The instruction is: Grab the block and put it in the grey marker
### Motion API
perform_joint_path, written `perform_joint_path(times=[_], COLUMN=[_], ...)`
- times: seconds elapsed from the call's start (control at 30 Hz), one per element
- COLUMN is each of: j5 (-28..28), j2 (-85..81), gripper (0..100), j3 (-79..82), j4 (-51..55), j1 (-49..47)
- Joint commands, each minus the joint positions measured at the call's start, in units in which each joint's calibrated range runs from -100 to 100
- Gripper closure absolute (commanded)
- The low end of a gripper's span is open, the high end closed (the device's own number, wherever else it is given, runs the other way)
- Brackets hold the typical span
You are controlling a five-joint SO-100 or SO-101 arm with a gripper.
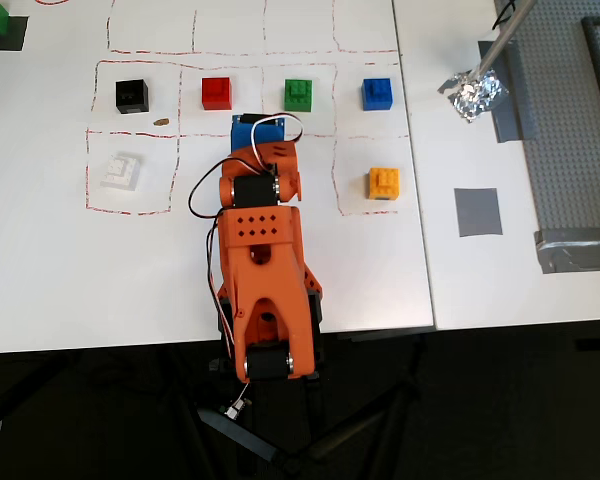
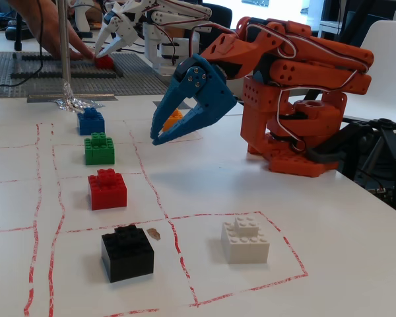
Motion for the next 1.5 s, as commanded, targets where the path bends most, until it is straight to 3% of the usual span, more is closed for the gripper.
perform_joint_path(times=[0.0, 0.97, 1.47], j5=[0.49, 1.12, 2.15], j2=[-0.94, -0.86, 17.93], gripper=[100, 100, 100], j3=[0.81, 0.18, -21.22], j4=[-0.18, 1.29, 10.76], j1=[1.15, -1.41, -10.24])
